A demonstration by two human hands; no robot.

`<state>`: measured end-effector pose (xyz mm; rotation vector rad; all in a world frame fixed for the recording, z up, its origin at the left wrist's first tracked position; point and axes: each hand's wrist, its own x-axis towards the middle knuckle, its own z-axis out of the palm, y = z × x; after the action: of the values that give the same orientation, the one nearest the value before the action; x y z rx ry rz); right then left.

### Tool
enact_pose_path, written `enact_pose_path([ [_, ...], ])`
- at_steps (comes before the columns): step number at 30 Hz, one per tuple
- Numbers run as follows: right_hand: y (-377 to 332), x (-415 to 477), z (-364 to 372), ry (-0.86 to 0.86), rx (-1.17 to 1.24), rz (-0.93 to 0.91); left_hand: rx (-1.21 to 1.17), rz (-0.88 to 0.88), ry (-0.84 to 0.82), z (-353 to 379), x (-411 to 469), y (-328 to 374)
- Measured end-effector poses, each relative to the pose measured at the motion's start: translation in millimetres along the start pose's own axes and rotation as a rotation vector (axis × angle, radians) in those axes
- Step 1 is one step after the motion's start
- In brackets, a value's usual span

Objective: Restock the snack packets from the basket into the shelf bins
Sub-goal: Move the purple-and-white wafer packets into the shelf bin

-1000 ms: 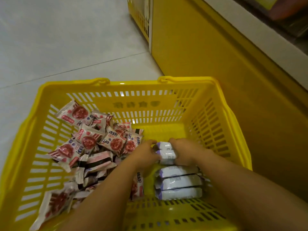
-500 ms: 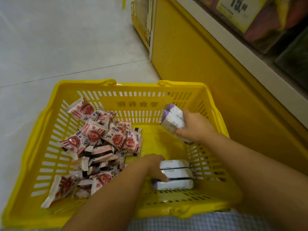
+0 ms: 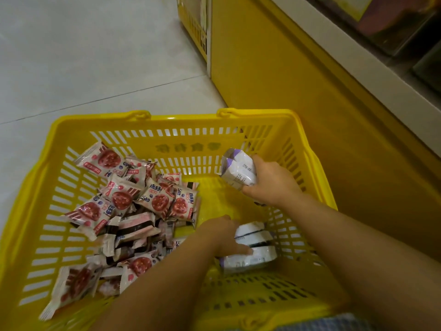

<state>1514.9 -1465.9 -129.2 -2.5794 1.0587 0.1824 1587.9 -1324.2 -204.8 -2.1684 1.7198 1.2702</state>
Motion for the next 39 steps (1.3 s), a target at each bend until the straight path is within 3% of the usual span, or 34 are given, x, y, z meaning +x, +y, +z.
enact_pose_path([
  [3,0.5,0.4,1.8,0.010,0.015,-0.005,-0.083,-0.055,0.033,-4.8,-0.4,-8.1],
  [11,-2.3,-3.0,-6.8,0.023,0.087,0.024,-0.032,-0.012,0.063,-13.9,-5.6,-2.3],
  [18,-21.3,-21.1,-48.0,0.196,0.211,0.018,-0.295,-0.181,0.417,-48.0,-46.0,-26.4],
  [26,-60.9,-57.2,-126.9,0.341,0.355,0.005,-0.817,-0.272,0.703,-107.6,-114.7,-20.1],
  [30,-76.1,-87.8,-184.1,0.448,0.468,-0.050,-1.079,-0.179,0.833,-152.3,-163.5,11.9],
  [34,-82.2,-126.2,-229.1,0.597,0.657,-0.055,-1.086,0.004,0.971,-194.2,-217.0,51.2],
  [39,-86.8,-167.7,-260.0,0.641,1.066,-0.106,-1.075,0.205,1.062,-215.2,-268.5,97.0],
])
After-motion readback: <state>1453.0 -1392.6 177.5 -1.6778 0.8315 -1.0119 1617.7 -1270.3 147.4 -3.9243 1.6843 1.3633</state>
